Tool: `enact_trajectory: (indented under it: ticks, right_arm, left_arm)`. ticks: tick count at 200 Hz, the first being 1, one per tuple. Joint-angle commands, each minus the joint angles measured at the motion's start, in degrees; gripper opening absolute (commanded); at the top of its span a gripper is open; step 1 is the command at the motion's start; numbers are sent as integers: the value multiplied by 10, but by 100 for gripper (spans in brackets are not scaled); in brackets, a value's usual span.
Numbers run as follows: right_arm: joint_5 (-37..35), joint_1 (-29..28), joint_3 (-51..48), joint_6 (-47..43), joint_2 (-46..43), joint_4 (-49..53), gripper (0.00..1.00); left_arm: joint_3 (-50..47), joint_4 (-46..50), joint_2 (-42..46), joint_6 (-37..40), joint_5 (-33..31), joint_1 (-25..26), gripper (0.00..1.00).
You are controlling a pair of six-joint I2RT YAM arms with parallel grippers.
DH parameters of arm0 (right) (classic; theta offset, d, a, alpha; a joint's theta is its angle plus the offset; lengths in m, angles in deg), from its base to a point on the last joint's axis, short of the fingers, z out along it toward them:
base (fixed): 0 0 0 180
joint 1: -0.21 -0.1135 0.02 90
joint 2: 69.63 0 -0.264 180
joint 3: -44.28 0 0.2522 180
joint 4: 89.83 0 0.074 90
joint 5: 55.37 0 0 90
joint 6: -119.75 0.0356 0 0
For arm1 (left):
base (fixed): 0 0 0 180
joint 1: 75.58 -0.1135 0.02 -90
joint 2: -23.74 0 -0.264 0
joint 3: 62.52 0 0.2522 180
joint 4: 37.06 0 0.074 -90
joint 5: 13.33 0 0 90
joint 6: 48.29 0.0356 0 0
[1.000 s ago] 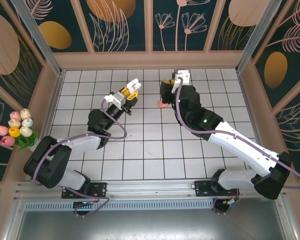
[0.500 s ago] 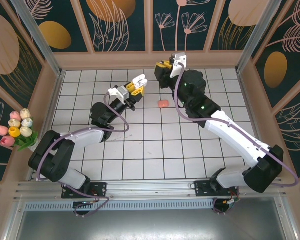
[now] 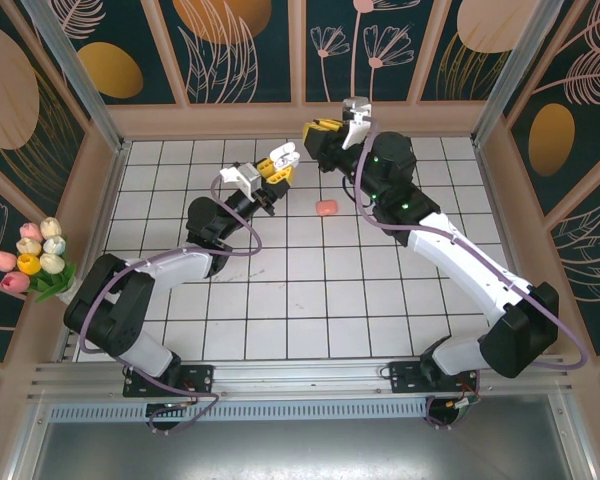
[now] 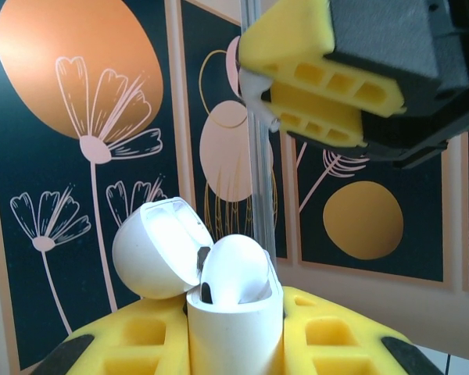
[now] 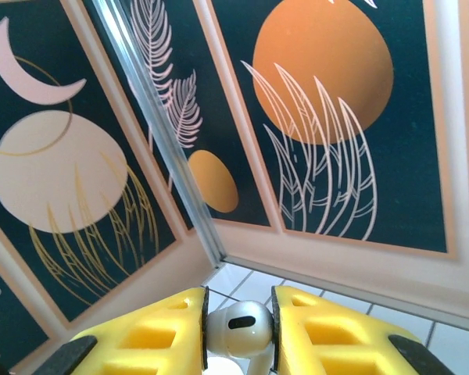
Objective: Insert the wireless bluetooth earbuds into the charging case
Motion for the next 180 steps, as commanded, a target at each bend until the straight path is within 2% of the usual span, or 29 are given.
enact_trajectory:
  ticks: [1,113,180]
  right_arm:
    - [32,6,7,26,5,-37,27]
    - [58,5,-24,3,20,-84,26]
    - [73,-1,-27,-20,29,-70,26]
  left_arm:
    - [17,-20,-8,-13,7,-3,0]
    - [24,-19,1,-18,26,-3,0]
    - [30,-14,5,-18,32,-3,0]
